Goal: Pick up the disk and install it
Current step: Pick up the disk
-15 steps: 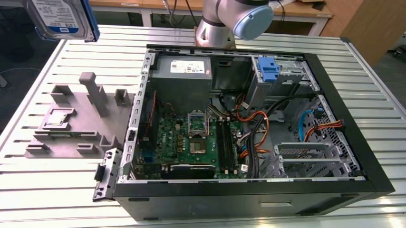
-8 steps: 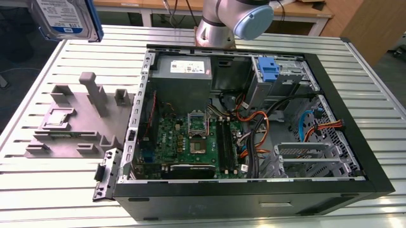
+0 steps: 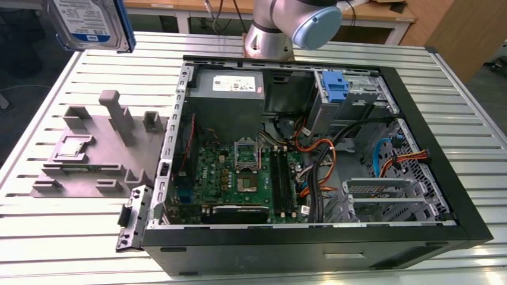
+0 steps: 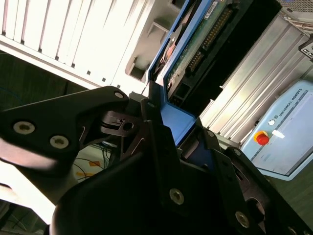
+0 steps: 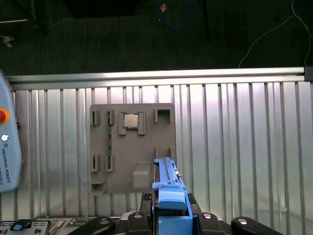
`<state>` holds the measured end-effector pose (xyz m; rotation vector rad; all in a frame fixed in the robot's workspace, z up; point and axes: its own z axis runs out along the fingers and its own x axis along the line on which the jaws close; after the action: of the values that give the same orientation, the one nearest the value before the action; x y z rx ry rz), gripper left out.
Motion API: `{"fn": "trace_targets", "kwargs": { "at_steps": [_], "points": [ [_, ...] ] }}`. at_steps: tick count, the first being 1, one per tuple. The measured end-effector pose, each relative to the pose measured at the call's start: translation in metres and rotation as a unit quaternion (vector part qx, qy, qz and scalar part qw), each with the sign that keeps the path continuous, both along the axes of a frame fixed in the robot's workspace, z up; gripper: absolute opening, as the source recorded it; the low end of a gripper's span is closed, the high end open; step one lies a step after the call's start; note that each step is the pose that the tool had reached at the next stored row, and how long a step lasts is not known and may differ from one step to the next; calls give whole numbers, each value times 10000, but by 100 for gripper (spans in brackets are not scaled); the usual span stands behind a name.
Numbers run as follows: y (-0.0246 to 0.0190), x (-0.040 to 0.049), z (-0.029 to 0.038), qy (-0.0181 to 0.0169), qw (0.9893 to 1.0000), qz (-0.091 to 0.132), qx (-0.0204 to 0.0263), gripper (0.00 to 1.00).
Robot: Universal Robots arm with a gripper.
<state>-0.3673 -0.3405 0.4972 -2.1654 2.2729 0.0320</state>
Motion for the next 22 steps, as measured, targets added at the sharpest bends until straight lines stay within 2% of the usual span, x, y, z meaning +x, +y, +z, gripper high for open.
{"fn": "trace_targets", "kwargs": {
  "at_steps": [5,9,14,22],
  "points": [
    [0,78,0,0,10000,0,0,37],
    [-8,94,0,0,10000,0,0,37],
    [-89,94,0,0,10000,0,-17,37],
    [-218,94,0,0,10000,0,-70,37]
  ]
}}
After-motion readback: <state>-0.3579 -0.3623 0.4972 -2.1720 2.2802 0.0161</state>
